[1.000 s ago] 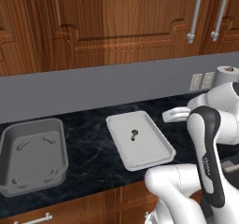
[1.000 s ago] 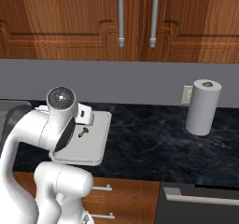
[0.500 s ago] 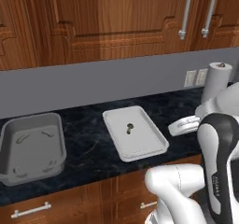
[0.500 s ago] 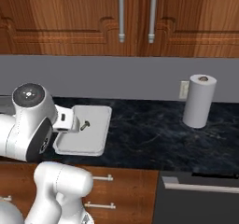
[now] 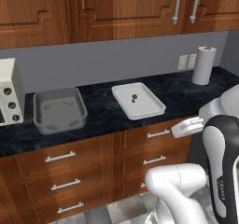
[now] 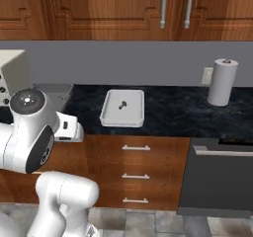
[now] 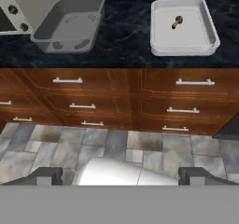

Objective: Place one mushroom and one fish in each tupperware on the nearby counter, to pack two identical lunches.

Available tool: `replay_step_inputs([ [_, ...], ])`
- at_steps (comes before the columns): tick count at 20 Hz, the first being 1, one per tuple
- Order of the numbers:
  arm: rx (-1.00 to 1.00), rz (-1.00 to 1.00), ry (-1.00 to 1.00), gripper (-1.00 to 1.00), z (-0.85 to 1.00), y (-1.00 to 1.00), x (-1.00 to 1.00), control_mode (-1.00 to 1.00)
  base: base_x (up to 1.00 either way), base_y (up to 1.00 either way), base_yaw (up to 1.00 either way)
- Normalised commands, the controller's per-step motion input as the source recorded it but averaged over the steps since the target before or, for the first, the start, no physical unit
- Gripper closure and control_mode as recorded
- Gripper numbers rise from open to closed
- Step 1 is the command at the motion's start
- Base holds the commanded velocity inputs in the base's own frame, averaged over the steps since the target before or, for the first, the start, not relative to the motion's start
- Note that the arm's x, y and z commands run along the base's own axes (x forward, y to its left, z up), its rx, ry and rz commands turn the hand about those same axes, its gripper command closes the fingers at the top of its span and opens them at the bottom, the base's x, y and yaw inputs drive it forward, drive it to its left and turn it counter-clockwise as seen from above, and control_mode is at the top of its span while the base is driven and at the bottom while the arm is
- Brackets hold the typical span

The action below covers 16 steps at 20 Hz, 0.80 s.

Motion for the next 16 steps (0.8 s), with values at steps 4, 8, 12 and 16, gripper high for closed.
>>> replay_step_inputs([
  [4,0.00,0.00,0.00,-1.00,0.00,0.00,0.00,1.00,-0.48,1.00,0.00],
  [8,0.00,0.00,0.00,-1.00,0.00,0.00,0.00,1.00,-0.03,1.00,0.00],
  [12,0.00,0.00,0.00,-1.00,0.00,0.00,0.00,1.00,0.00,1.00,0.00],
  [16,0.00,0.00,0.00,-1.00,0.00,0.00,0.00,1.00,-0.03,1.00,0.01],
])
